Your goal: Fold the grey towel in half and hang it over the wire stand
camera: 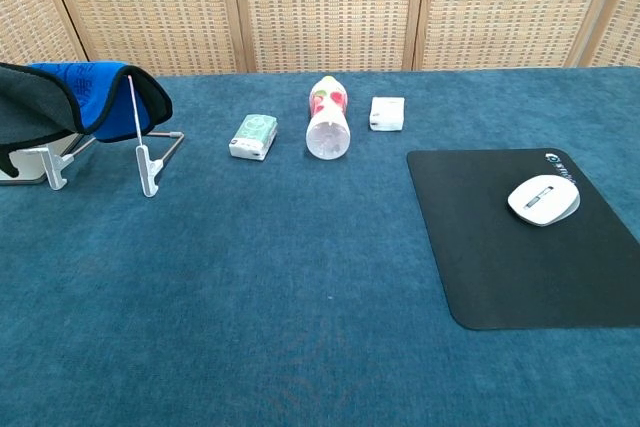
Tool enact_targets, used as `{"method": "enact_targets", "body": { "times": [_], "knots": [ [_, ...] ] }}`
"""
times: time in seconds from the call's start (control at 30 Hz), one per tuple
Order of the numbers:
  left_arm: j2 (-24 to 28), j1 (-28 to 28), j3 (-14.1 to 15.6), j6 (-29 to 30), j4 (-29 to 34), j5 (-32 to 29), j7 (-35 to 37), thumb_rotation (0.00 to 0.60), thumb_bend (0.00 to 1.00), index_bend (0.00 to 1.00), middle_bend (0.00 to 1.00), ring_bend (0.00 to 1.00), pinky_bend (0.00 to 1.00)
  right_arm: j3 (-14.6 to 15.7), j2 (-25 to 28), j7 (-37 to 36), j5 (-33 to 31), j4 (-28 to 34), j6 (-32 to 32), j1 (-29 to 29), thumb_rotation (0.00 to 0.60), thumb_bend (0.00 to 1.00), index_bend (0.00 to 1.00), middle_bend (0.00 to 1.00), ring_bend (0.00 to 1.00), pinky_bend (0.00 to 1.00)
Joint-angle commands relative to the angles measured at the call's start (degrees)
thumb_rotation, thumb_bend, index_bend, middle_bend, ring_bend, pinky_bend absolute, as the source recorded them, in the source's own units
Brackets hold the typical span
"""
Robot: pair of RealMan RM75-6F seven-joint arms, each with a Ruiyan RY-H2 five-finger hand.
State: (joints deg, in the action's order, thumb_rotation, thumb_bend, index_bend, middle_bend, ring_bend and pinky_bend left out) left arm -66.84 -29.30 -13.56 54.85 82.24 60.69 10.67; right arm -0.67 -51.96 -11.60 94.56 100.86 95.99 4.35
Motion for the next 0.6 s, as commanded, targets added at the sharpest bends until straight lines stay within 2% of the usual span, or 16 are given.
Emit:
{"method": "enact_targets", "body": {
  "times": [0.03,0.07,0.1,0.27,0.43,0.6],
  "knots": [
    [-0.27,-0.32,0.23,-0.71,-0.41,-0.12,-0.65,0.600,0.50,0.14,0.00,0.00,0.00,0.00,-0.04,0.09,-0.01,-0.01,-0.12,-0.06,0.600,0.00,0.00,0.00,0.00,0.00],
    [-0.29,-0.39,0.43,-1.04,-0.58,-0.11,-0.95,0.600,0.46,0.03,0.00,0.00,0.00,0.02,-0.07,0.17,0.00,-0.02,-0.15,-0.07,0.600,0.00,0.00,0.00,0.00,0.00],
    [-0.25,-0.48,0.66,-1.44,-0.74,-0.06,-1.25,0.600,0.41,0.00,0.00,0.00,0.00,0.05,-0.07,0.22,0.05,-0.01,-0.15,-0.06,0.600,0.00,0.00,0.00,0.00,0.00],
    [-0.23,0.83,1.51,1.37,-2.50,3.73,-0.10,0.600,0.28,0.00,0.00,0.00,0.00,0.13,0.06,-0.02,0.30,0.06,0.21,0.08,0.600,0.00,0.00,0.00,0.00,0.00],
    [1.33,2.26,2.10,2.48,-2.05,5.64,1.90,0.600,0.25,0.00,0.00,0.00,0.00,0.31,0.20,-0.25,0.78,0.12,0.53,0.22,0.600,0.00,0.00,0.00,0.00,0.00],
    [4.43,3.93,4.87,3.77,-0.68,10.50,1.16,0.600,0.24,0.00,0.00,0.00,0.00,0.43,0.40,-0.63,1.01,0.13,0.80,0.34,0.600,0.00,0.00,0.00,0.00,0.00]
  ]
}}
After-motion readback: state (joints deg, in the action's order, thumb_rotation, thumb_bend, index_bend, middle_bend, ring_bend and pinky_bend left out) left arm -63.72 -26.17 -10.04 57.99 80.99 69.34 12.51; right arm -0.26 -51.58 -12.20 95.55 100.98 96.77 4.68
